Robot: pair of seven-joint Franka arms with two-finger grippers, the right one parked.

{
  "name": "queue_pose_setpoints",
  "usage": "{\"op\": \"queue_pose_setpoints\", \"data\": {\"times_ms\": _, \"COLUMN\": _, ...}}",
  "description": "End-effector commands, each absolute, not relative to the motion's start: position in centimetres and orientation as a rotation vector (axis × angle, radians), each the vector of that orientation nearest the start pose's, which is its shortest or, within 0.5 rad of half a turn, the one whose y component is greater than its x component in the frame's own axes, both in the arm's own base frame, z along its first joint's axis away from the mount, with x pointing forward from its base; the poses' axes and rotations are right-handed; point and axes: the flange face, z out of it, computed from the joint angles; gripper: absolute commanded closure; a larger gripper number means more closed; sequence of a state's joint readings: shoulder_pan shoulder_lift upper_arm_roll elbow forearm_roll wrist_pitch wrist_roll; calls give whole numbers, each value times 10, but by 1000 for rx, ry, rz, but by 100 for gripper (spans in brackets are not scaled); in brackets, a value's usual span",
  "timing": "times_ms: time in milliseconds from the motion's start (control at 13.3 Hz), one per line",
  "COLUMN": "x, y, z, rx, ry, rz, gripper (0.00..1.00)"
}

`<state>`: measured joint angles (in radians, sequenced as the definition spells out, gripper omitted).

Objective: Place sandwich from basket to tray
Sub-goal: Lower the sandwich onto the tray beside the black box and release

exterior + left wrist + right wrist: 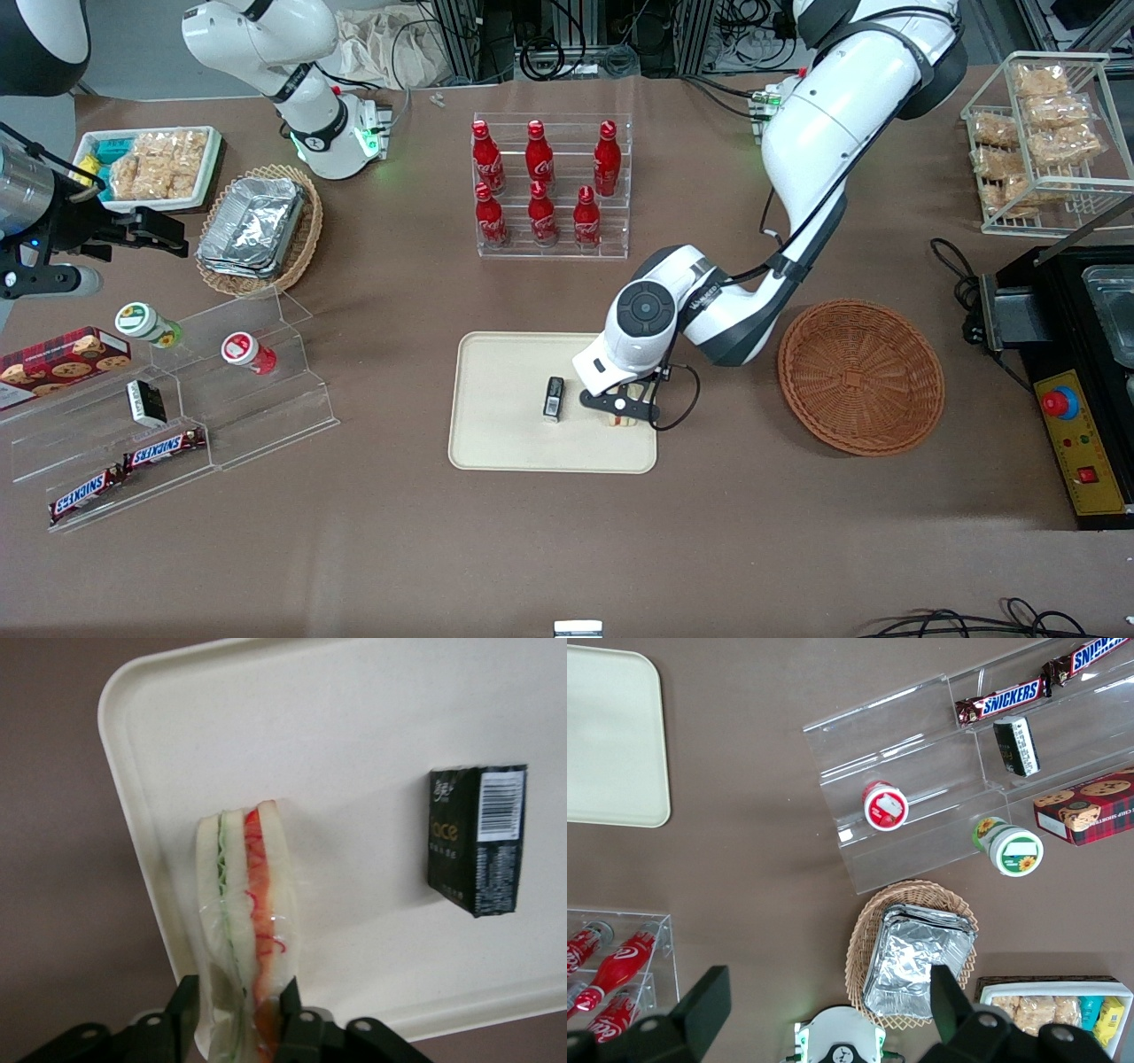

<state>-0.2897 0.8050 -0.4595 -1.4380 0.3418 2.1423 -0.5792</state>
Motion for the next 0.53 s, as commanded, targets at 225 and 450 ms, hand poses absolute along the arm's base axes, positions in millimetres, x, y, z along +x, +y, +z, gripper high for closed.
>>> {"op": "queue_pose_setpoints", "data": {"times_ms": 225, "x": 574, "y": -409, "z": 294, "rx": -3045, "ry": 296, "rz": 199, "gripper": 1}}
{"op": "queue_pose_setpoints", "data": {"times_ms": 450, "x": 583, "y": -372, "z": 338, "rx": -3046, "ry": 177, "rz": 282, "gripper": 1}}
